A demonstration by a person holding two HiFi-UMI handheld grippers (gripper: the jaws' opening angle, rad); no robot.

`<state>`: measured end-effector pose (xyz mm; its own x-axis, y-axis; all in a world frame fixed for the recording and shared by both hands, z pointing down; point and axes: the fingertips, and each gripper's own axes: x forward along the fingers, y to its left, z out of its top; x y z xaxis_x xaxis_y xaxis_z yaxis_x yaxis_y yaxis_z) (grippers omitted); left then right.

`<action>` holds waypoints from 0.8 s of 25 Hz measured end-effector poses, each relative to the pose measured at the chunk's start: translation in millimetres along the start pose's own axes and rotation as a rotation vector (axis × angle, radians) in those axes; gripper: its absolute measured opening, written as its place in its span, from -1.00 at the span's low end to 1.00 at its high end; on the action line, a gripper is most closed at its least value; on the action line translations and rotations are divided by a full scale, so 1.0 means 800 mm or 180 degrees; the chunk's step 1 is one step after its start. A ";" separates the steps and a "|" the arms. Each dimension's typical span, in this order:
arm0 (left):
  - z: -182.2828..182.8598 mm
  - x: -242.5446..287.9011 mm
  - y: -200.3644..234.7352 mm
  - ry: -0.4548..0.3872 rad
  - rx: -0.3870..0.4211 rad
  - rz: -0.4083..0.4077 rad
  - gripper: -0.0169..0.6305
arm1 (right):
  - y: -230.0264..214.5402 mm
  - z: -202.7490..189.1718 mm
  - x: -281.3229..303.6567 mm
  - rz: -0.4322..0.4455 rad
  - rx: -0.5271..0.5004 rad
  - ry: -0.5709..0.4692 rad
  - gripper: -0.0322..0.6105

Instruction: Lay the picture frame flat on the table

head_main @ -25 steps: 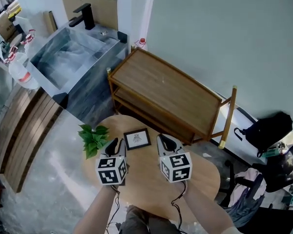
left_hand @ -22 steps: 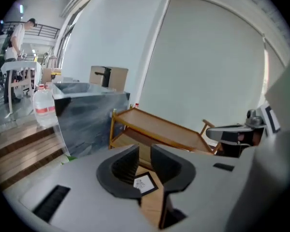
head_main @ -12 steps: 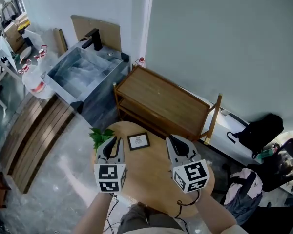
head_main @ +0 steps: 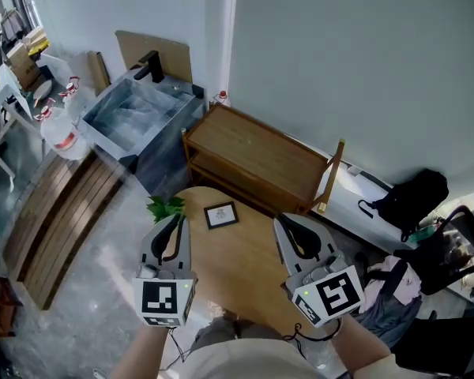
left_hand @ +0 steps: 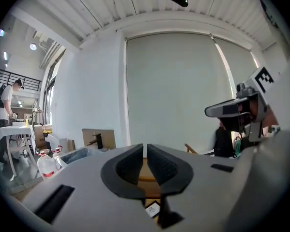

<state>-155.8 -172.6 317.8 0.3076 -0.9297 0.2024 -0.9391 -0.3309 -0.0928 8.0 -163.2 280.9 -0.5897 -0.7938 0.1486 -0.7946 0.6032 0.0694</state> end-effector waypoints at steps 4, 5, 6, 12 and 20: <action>0.033 -0.043 -0.017 -0.0156 -0.0053 -0.0008 -0.87 | 0.021 0.045 -0.035 0.0021 -0.0022 -0.0180 -0.90; 0.039 -0.054 -0.020 -0.0193 -0.0046 -0.0009 -0.87 | 0.027 0.053 -0.043 0.0035 -0.0010 -0.0211 -0.90; 0.045 -0.063 -0.024 -0.0229 -0.0034 -0.0007 -0.87 | 0.032 0.060 -0.050 0.0052 0.0003 -0.0238 -0.90; 0.063 -0.104 -0.044 -0.0348 0.0136 0.0056 -0.87 | 0.061 0.084 -0.085 0.0065 -0.0010 -0.0338 -0.90; 0.061 -0.126 -0.070 -0.0295 0.0184 -0.0056 -0.87 | 0.086 0.064 -0.101 0.0201 -0.0043 -0.0218 -0.91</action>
<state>-126.7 -68.5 255.3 0.3392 -0.9338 0.1136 -0.9239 -0.3534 -0.1465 -6.3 -61.5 223.0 -0.6475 -0.7572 0.0854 -0.7536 0.6529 0.0754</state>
